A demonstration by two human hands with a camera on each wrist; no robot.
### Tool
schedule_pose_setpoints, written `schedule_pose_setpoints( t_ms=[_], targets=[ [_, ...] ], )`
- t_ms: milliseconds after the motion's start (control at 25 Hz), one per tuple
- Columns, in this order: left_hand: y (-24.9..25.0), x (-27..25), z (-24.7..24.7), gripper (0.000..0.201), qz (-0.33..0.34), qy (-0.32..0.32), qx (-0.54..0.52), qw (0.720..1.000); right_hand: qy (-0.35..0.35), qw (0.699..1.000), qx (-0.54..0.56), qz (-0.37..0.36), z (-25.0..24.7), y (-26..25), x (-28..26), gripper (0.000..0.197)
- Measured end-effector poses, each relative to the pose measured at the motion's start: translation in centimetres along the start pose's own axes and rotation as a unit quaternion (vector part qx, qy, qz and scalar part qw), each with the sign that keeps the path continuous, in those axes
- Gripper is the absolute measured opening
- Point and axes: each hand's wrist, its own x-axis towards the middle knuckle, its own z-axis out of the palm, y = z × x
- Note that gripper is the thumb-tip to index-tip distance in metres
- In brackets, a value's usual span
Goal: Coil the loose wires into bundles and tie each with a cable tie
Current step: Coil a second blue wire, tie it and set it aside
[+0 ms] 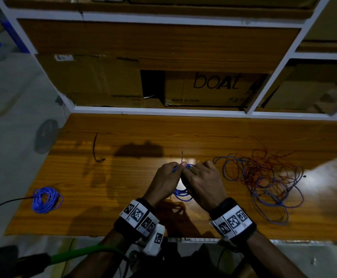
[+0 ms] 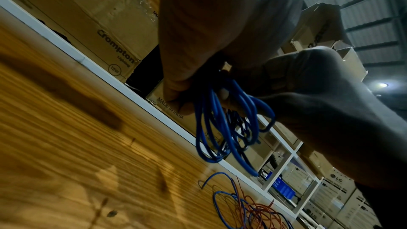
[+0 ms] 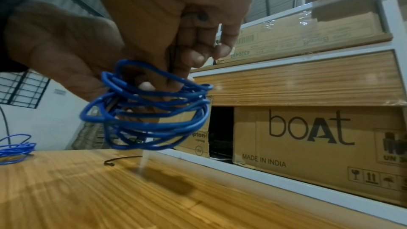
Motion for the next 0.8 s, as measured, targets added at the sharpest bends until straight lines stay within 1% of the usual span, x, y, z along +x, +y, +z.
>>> schedule_pose_setpoints(
  t_ms=[120, 200, 280, 320, 360, 400, 520, 560, 600, 720, 800],
  targets=[
    [0.2, -0.1, -0.4, 0.033, -0.004, 0.003, -0.023, 1.000, 0.003, 1.000, 0.003, -0.010, -0.2, 0.4, 0.0, 0.017],
    [0.0, -0.1, -0.7, 0.032, -0.005, 0.014, -0.024, 1.000, 0.005, 1.000, 0.021, -0.002, -1.0, 1.1, 0.0, 0.019],
    [-0.3, 0.0, -1.0, 0.034, -0.001, 0.029, -0.019, 0.999, -0.011, 0.997, 0.079, 0.022, -1.7, 2.0, -0.2, 0.021],
    [-0.5, 0.1, -1.2, 0.034, -0.001, 0.035, -0.017, 0.999, -0.028, 0.990, 0.133, 0.042, -1.7, 2.4, -0.3, 0.019],
    [-0.7, 0.2, -1.3, 0.034, 0.000, 0.037, -0.015, 0.999, -0.044, 0.978, 0.193, 0.067, -1.7, 2.8, -0.4, 0.015],
    [-0.8, 0.3, -1.4, 0.034, 0.003, 0.038, -0.013, 0.999, -0.045, 0.964, 0.243, 0.092, -1.6, 3.0, -0.5, 0.011],
    [-0.9, 0.4, -1.4, 0.035, 0.015, 0.036, -0.006, 0.999, 0.033, 0.930, 0.321, 0.173, -1.0, 3.4, -0.8, 0.004],
    [-0.9, 0.4, -1.4, 0.034, 0.016, 0.036, -0.003, 0.999, 0.052, 0.915, 0.346, 0.202, -0.9, 3.4, -0.7, 0.004],
    [-1.0, 0.4, -1.3, 0.034, 0.016, 0.036, 0.003, 0.999, 0.057, 0.899, 0.368, 0.229, -1.0, 3.3, -0.7, 0.005],
    [-1.1, 0.5, -0.9, 0.032, 0.013, 0.030, 0.013, 0.999, 0.026, 0.865, 0.422, 0.269, -1.0, 2.4, -0.7, 0.014],
    [-1.2, 0.7, -0.7, 0.032, 0.009, 0.029, 0.014, 0.999, 0.014, 0.855, 0.436, 0.280, -0.9, 1.9, -0.8, 0.019]
  ],
)
